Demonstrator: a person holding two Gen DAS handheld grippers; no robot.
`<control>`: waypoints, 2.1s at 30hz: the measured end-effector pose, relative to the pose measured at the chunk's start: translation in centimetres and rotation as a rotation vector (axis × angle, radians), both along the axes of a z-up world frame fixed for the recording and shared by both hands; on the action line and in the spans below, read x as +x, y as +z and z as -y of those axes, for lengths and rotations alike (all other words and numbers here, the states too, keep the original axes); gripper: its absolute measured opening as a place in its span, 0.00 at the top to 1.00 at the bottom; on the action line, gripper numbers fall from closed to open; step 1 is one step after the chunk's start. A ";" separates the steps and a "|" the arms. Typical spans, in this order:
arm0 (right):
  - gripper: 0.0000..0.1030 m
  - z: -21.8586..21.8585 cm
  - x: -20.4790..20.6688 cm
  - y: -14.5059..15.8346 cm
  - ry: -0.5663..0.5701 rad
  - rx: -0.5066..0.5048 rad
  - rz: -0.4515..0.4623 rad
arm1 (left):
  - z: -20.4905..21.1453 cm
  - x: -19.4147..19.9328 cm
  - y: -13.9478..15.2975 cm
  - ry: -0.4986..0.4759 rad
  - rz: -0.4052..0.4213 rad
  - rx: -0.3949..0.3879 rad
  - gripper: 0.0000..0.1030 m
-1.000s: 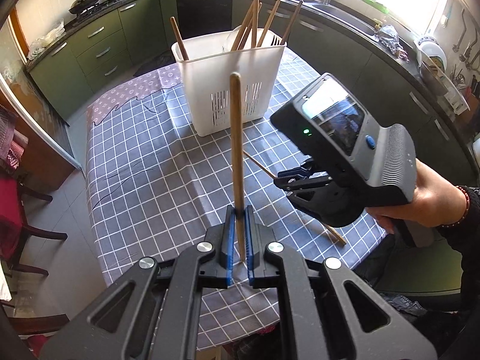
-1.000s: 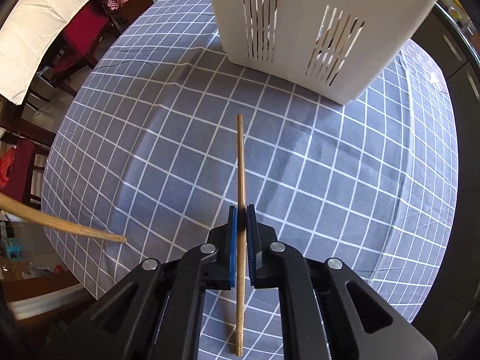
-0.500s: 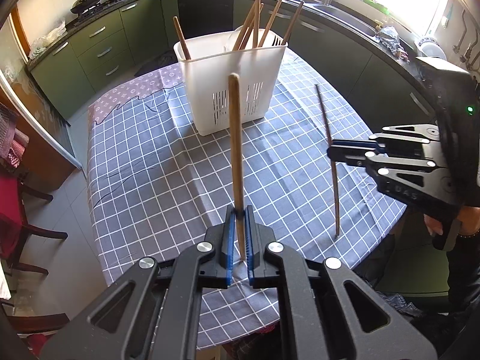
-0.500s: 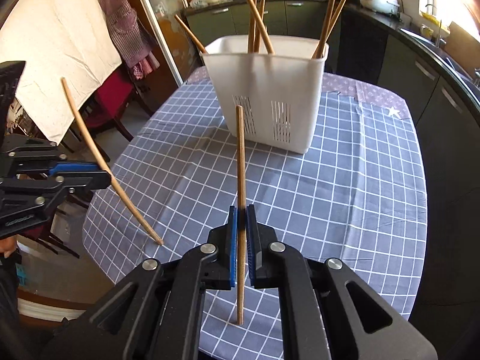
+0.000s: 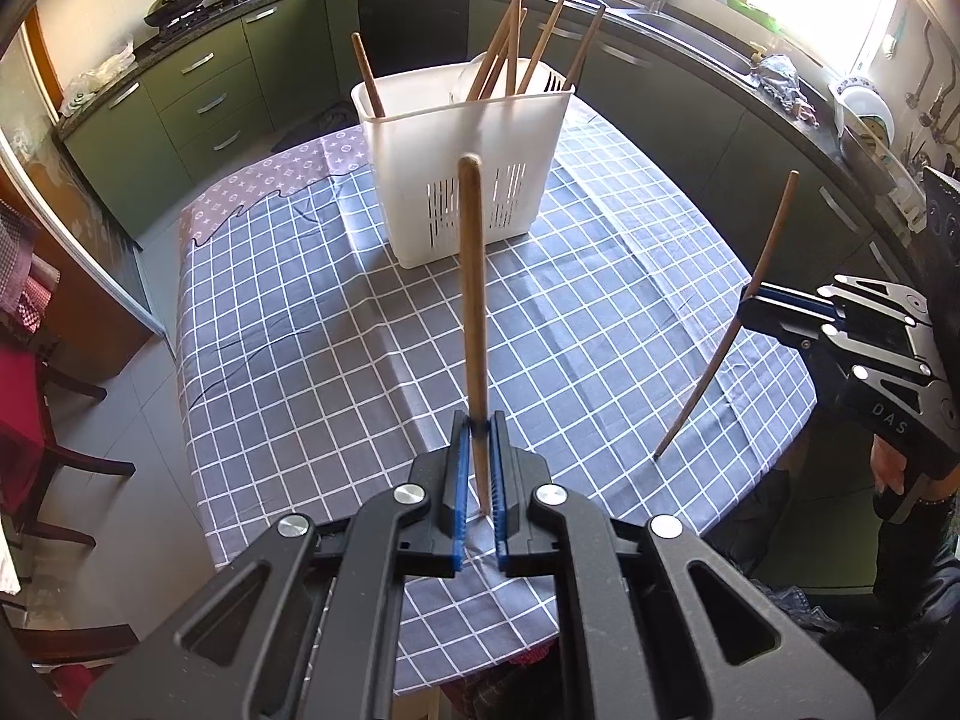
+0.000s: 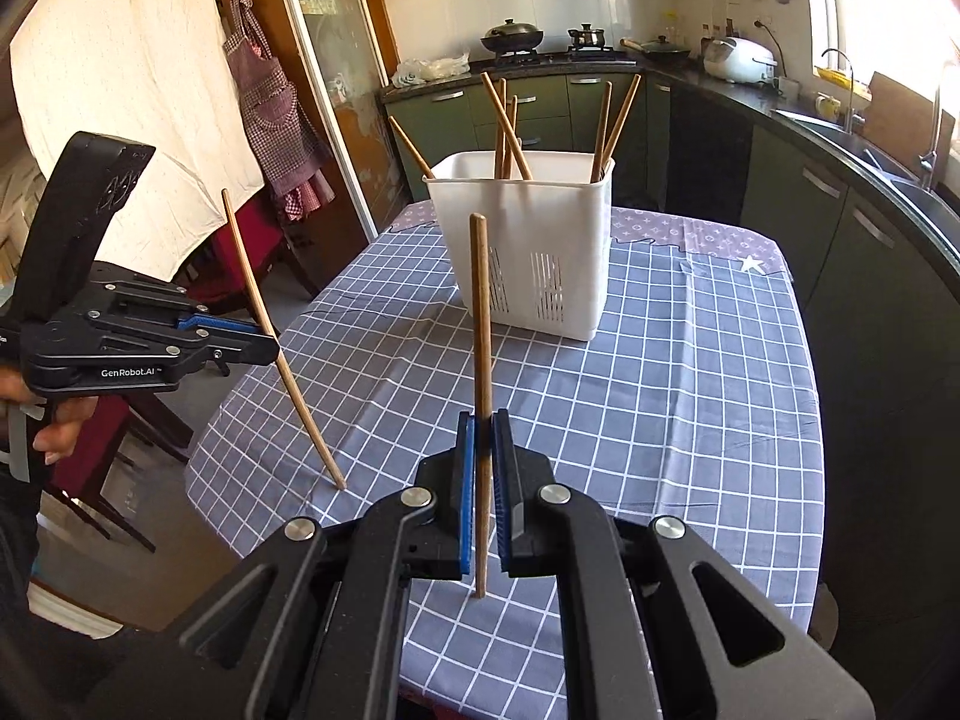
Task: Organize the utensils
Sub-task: 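Carry both held chopsticks up toward the white holder, then open both grippers over the holder to drop the chopsticks in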
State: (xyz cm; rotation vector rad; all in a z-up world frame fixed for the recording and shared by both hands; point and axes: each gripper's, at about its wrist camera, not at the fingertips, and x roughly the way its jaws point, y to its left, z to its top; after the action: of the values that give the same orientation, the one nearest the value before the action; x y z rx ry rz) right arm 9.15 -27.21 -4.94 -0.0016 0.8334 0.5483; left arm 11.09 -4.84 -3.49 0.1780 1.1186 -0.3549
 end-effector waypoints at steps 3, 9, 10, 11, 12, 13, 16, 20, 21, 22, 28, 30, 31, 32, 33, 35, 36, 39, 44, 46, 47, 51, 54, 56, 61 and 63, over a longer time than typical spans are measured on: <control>0.94 0.0 -0.1 0.0 0.004 0.008 0.001 | 0.0 -0.2 0.1 -0.002 0.001 -0.001 0.94; 0.94 -0.1 0.2 0.8 0.006 0.024 0.022 | 0.0 -0.1 0.7 -0.004 0.011 -0.001 0.94; 0.94 -0.1 0.3 1.0 0.006 0.029 0.025 | 0.0 0.0 0.8 -0.004 0.012 -0.001 0.94; 0.94 0.0 0.4 1.1 0.007 0.034 0.029 | 0.1 0.1 0.9 -0.004 0.014 -0.002 0.94; 0.94 0.0 0.5 1.4 0.008 0.038 0.033 | 0.2 0.1 1.0 -0.006 0.017 -0.003 0.94; 0.94 0.1 0.7 1.7 0.008 0.043 0.038 | 0.2 0.2 1.3 -0.006 0.021 -0.004 0.94; 0.94 0.3 1.1 2.9 0.003 0.063 0.064 | 0.2 0.6 2.2 -0.006 0.038 -0.008 0.94; 0.94 0.9 2.1 5.0 -0.006 0.109 0.093 | 0.4 1.2 3.9 -0.007 0.067 -0.015 0.94; 0.94 1.0 2.3 5.5 -0.011 0.117 0.106 | 0.5 1.5 4.3 -0.007 0.073 -0.019 0.94; 0.94 1.1 2.6 6.1 -0.014 0.125 0.117 | 0.6 1.7 4.8 -0.008 0.080 -0.022 0.94; 0.94 1.3 4.0 9.0 -0.013 0.157 0.169 | 1.2 3.3 9.0 -0.012 0.138 -0.054 0.94; 0.94 1.3 4.3 9.5 -0.009 0.162 0.177 | 1.4 4.0 10.8 -0.012 0.175 -0.064 0.94; 0.94 1.2 4.5 9.8 -0.007 0.163 0.179 | 1.4 4.4 11.8 -0.009 0.195 -0.070 0.94; 0.94 1.2 4.7 9.9 -0.005 0.163 0.180 | 1.5 4.7 12.7 -0.007 0.214 -0.075 0.94; 0.94 1.1 4.8 9.9 -0.003 0.162 0.179 | 1.6 5.2 13.6 -0.003 0.232 -0.083 0.94; 0.94 1.0 5.1 9.9 -0.001 0.162 0.174 | 1.6 6.2 15.3 0.004 0.261 -0.105 0.94; 0.94 1.1 5.1 9.8 -0.001 0.162 0.172 | 1.6 6.7 16.0 0.010 0.276 -0.113 0.94; 0.94 1.5 5.3 9.7 -0.010 0.167 0.170 | 1.6 8.5 17.6 0.031 0.322 -0.122 0.94; 0.94 2.1 5.8 10.6 -0.027 0.182 0.195 | 2.1 11.9 16.2 0.066 0.318 -0.104 0.94; 0.94 2.1 5.8 11.2 -0.028 0.180 0.211 | 2.4 13.0 15.2 0.066 0.303 -0.098 0.94; 0.94 2.1 5.8 11.5 -0.030 0.179 0.219 | 2.5 13.5 14.6 0.067 0.296 -0.092 0.94; 0.94 2.2 6.0 12.7 -0.030 0.192 0.245 | 3.0 14.6 12.7 0.073 0.287 -0.058 0.94; 0.94 2.3 6.3 13.6 -0.031 0.198 0.262 | 3.3 15.3 10.8 0.074 0.258 -0.039 0.94; 0.94 2.2 6.4 14.2 -0.033 0.203 0.270 | 3.2 15.6 9.5 0.074 0.239 -0.024 0.94; 0.94 2.0 6.8 15.8 -0.050 0.214 0.302 | 2.8 15.5 7.8 0.074 0.211 -0.031 0.91; 0.94 1.9 7.2 16.4 -0.066 0.215 0.326 | 2.4 15.1 8.3 0.075 0.226 -0.045 0.83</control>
State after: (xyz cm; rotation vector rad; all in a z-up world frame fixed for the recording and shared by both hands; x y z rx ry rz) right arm 16.35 -29.15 11.51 0.1304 0.4529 0.5554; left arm 26.22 -7.28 4.80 0.1322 0.8911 -0.2853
